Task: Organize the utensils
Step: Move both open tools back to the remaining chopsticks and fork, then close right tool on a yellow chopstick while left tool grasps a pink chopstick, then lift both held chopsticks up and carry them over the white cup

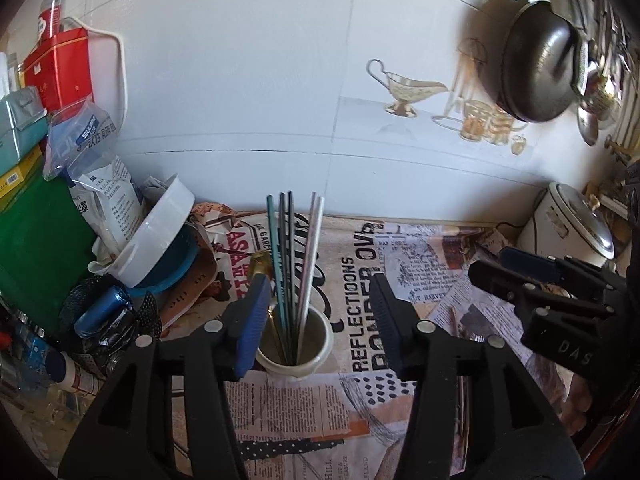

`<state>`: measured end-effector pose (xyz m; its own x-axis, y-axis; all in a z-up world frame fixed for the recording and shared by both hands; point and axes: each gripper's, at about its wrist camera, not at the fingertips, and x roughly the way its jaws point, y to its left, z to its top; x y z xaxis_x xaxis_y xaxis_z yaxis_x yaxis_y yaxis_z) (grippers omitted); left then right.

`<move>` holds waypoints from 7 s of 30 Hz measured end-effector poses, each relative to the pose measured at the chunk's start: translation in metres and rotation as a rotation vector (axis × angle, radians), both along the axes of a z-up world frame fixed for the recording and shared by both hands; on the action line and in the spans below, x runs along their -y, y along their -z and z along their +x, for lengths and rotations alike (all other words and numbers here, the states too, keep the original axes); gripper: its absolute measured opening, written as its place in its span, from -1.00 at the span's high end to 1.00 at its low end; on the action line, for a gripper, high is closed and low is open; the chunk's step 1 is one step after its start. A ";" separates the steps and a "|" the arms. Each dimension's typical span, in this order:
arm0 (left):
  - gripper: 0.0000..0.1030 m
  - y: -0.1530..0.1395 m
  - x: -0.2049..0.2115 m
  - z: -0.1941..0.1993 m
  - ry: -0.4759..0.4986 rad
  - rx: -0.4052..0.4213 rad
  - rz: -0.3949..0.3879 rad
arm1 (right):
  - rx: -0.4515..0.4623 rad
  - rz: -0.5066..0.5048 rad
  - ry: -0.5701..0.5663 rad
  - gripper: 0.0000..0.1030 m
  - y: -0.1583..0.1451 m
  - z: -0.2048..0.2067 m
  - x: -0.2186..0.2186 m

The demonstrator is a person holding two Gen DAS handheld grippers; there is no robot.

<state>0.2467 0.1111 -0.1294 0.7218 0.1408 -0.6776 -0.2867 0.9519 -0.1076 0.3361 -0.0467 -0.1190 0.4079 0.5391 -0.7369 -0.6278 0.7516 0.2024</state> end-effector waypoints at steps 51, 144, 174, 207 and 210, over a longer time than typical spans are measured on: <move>-0.28 0.148 0.102 0.015 0.155 -0.366 -0.047 | -0.471 -0.289 0.273 0.77 0.198 -0.004 0.110; 0.90 0.163 0.162 0.123 0.397 -0.343 -0.217 | -0.561 -0.196 0.360 0.41 0.190 0.022 0.197; 0.90 0.157 0.138 0.122 0.321 -0.305 -0.216 | -0.430 -0.312 0.203 0.88 0.205 0.049 0.120; 0.91 0.096 0.116 0.062 0.253 -0.132 -0.210 | -0.361 -0.317 0.239 0.89 0.182 0.050 0.128; 0.91 0.089 0.114 0.055 0.249 -0.110 -0.204 | -0.319 -0.288 0.259 0.89 0.162 0.043 0.133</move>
